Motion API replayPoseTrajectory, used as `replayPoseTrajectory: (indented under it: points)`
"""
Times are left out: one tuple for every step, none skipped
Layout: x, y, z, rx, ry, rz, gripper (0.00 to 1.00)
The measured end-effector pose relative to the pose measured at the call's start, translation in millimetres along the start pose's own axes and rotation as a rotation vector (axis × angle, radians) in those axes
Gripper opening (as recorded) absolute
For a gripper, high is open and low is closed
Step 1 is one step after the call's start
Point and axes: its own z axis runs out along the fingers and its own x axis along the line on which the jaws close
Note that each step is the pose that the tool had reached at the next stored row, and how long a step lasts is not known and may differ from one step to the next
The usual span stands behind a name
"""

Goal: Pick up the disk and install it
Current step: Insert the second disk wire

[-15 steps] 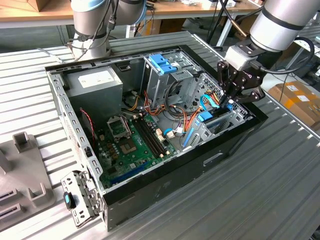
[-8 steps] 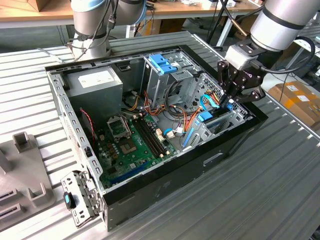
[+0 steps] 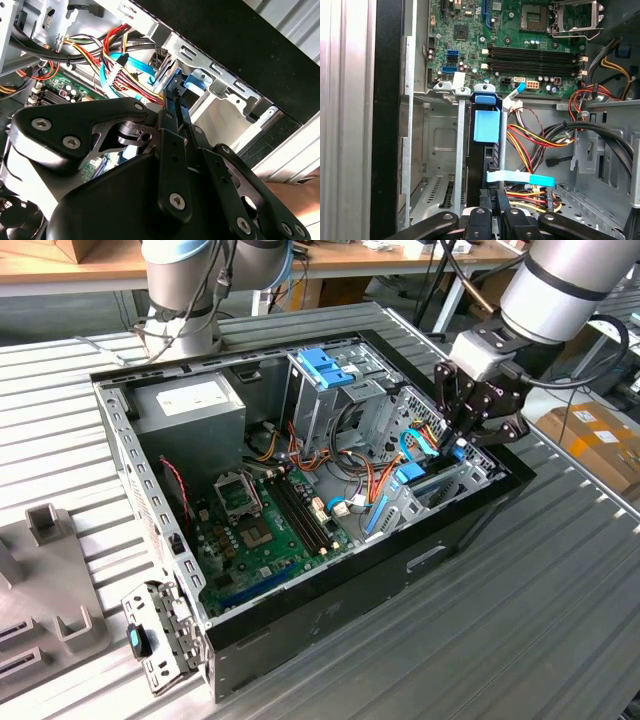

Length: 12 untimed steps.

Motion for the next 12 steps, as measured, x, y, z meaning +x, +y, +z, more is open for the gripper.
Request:
replayPoseTrajectory:
  points:
    - [0.0,0.0,0.6,0.0001,0.0001,0.0,0.16]
    - [0.1,0.0,1.1,0.0,0.0002,0.0,0.16]
    - [0.1,0.0,2.1,0.0,-0.0001,0.0,0.16]
    - [0.1,0.0,2.6,0.0,0.0002,0.0,0.16]
    - [0.1,0.0,3.3,0.0,0.0,0.0,0.16]
    - [0.2,0.0,3.8,0.0,0.0001,0.0,0.16]
    - [0.2,0.0,4.6,0.0,-0.0002,0.0,0.16]
    - [0.2,0.0,5.2,0.0,0.0,0.0,0.16]
    - [0.2,0.0,5.7,0.0,0.0003,0.0,0.16]
    - [0.2,0.1,6.0,0.0,0.0005,0.0,0.16]
    - [0.3,0.1,6.5,-0.0001,0.0007,0.0,0.16]
    - [0.3,0.1,6.8,0.0,0.0007,0.0,0.16]
